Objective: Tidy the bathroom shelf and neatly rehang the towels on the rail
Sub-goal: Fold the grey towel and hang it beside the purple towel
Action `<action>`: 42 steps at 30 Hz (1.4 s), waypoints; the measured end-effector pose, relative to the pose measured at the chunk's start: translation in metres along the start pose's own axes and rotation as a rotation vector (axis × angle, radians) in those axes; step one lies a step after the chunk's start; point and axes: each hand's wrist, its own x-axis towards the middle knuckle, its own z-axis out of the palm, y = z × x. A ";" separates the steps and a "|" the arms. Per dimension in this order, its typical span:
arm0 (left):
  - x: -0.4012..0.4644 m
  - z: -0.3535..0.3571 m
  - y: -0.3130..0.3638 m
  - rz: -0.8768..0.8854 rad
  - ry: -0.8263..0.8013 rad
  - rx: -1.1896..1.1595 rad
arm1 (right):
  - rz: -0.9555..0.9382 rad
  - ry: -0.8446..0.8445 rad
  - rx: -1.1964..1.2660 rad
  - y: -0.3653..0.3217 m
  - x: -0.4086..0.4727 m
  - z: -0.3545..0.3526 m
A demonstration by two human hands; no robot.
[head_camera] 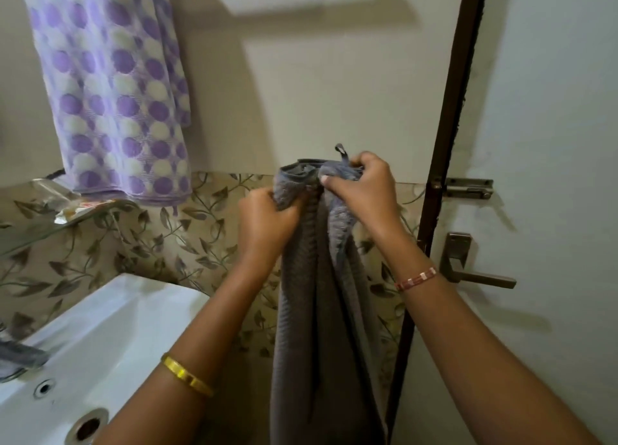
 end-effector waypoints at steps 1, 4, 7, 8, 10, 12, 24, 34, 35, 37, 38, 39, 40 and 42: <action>-0.002 0.004 0.006 0.036 0.003 0.019 | -0.015 -0.029 -0.008 -0.008 0.000 0.002; -0.002 0.004 0.015 0.097 0.014 0.021 | -0.011 -0.070 0.034 -0.024 0.003 0.000; -0.003 -0.001 0.022 0.072 -0.247 -0.076 | 0.061 -0.151 0.131 -0.031 0.008 -0.010; -0.005 -0.001 0.023 0.059 -0.317 -0.083 | 0.094 -0.192 0.181 -0.033 0.009 -0.012; -0.005 0.002 0.023 0.051 -0.323 -0.068 | 0.140 -0.276 0.272 -0.035 0.009 -0.017; -0.004 0.007 0.022 0.027 -0.259 -0.142 | 0.168 -0.343 0.363 -0.038 0.007 -0.021; 0.015 -0.002 0.002 -0.303 -0.260 -0.656 | -0.109 -0.077 0.153 0.024 -0.004 -0.049; 0.024 -0.025 -0.004 -0.207 -0.256 -0.425 | 0.250 -0.188 0.586 0.047 -0.010 -0.018; 0.025 -0.025 -0.006 -0.216 -0.145 -0.323 | 0.243 -0.124 0.575 0.043 -0.009 -0.013; 0.021 -0.025 -0.011 -0.190 0.103 -0.145 | 0.231 0.014 0.523 0.033 -0.007 -0.002; 0.014 -0.024 -0.014 -0.136 0.196 -0.073 | 0.221 0.080 0.478 0.030 -0.005 0.003; 0.003 -0.021 -0.016 -0.069 0.237 -0.026 | 0.210 0.133 0.433 0.027 -0.004 0.008; -0.010 -0.016 -0.019 -0.011 0.213 -0.013 | 0.207 0.170 0.395 0.023 -0.001 0.012; -0.040 0.000 -0.021 0.030 0.031 -0.028 | 0.213 0.209 0.359 0.014 0.004 0.018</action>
